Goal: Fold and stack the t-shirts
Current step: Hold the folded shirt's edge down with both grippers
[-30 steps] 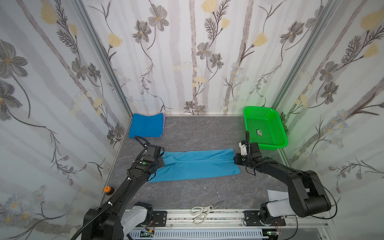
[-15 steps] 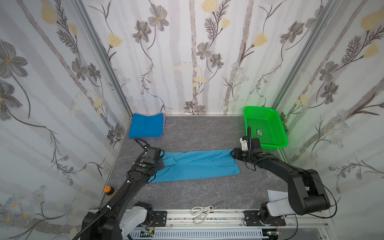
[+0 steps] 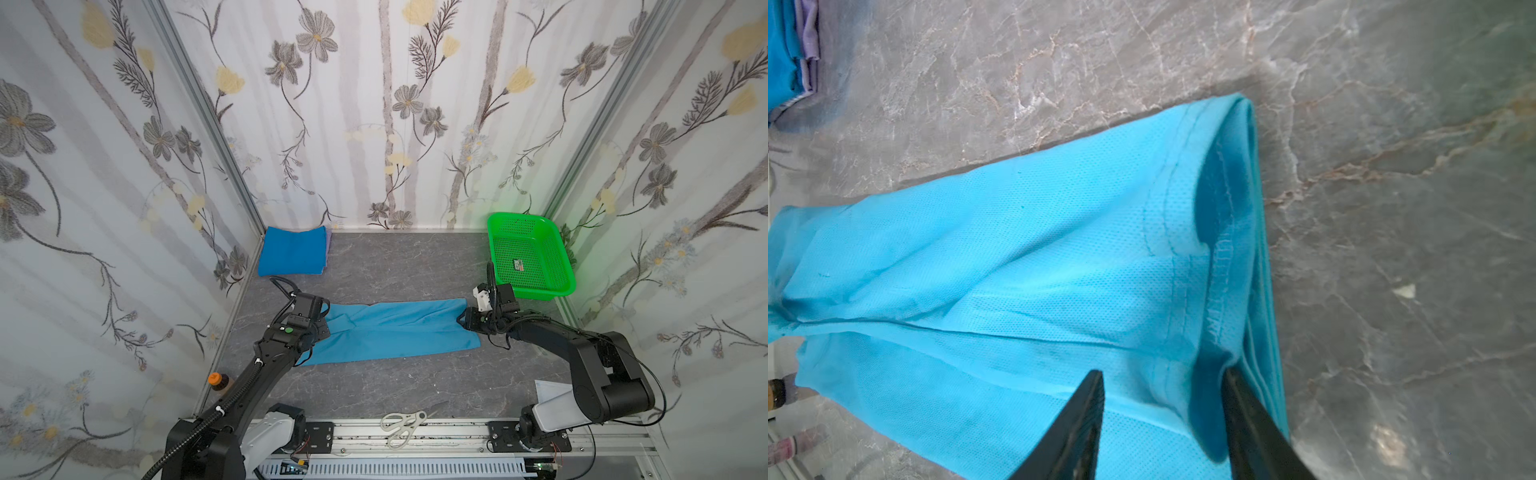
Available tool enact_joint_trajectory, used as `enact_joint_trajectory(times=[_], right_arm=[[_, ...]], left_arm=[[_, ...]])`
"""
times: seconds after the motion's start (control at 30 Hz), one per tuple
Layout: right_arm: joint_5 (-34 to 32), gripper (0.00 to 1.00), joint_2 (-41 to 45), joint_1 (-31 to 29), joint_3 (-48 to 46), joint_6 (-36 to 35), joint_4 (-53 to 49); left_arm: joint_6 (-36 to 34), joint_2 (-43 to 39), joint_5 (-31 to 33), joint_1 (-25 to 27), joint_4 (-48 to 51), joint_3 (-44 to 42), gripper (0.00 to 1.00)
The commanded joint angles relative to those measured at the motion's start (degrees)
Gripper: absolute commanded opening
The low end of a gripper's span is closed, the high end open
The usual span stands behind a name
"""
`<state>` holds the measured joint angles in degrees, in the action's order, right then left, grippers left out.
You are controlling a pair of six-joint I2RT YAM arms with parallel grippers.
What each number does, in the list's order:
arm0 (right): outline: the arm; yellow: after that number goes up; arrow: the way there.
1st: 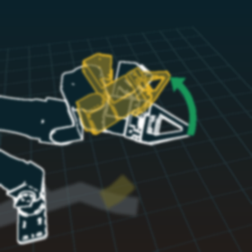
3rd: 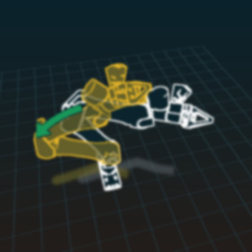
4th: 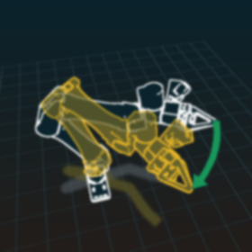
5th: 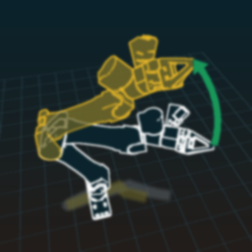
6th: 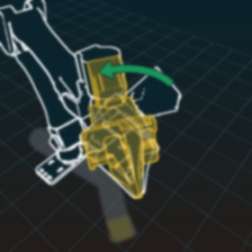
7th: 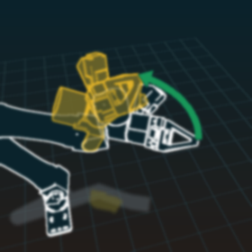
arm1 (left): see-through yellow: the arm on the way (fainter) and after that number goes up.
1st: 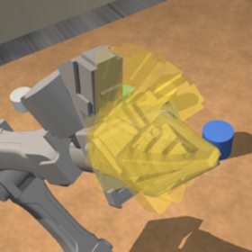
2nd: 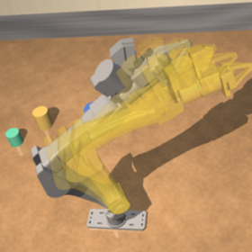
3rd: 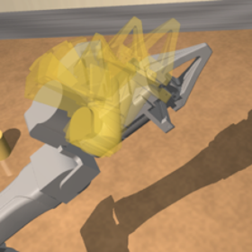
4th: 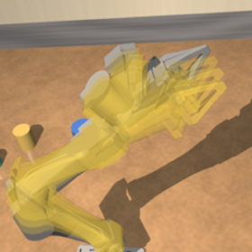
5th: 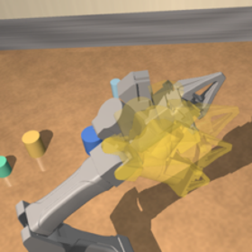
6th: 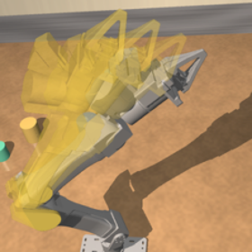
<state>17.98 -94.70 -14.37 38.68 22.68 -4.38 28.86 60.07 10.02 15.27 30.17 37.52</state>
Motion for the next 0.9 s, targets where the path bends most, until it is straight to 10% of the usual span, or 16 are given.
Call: enact_joint_trajectory(times=[0.0,0.43,0.87], right_arm=[[-1.29,0.48,0.26,-0.80,0.68,-0.62,1.48],[-4.90,0.49,1.25,-0.99,1.84,-1.93,-0.72],[-4.00,0.25,0.57,-3.21,2.10,-1.93,-0.32]], left_arm=[[0.37,0.13,0.50,-0.03,-0.38,0.29,0.00],[0.15,0.57,0.52,-0.04,-0.64,0.32,0.00],[-0.01,1.04,0.61,-0.05,-0.95,0.28,0.00]])
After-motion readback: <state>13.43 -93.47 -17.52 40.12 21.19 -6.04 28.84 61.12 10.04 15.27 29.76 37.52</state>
